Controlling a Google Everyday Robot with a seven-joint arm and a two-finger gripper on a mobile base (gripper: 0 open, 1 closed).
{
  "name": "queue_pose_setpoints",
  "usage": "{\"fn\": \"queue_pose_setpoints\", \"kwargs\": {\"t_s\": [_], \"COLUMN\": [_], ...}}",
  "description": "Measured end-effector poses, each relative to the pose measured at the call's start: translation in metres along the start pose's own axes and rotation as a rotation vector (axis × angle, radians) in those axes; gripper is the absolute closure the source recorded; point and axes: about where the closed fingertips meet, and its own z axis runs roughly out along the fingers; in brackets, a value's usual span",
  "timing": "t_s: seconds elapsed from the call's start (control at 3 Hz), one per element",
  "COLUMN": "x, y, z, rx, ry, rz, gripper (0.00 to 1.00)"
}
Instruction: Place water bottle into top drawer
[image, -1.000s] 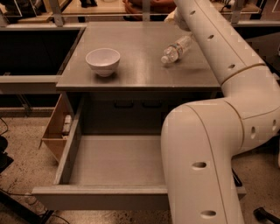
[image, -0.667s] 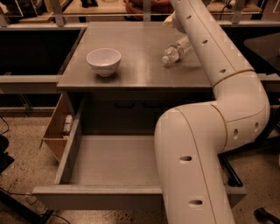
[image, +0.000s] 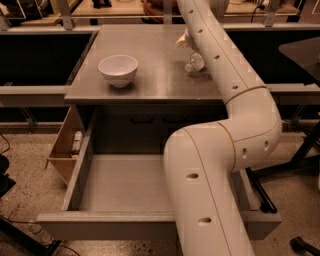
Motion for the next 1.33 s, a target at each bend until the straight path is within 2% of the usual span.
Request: {"fn": "queue_pose_setpoints", "kwargs": {"t_s": [0.33,0.67,1.33], "x": [-0.001,-0.001,-0.001], "y": [0.0009,0.0009,0.0009], "z": [0.0009,0.0009,0.001], "rx": [-0.004,-0.004,-0.004], "ry": [-0.003,-0.003,-0.003], "rz": [0.0,0.0,0.0], "gripper": [0.19,0.5,1.0]}}
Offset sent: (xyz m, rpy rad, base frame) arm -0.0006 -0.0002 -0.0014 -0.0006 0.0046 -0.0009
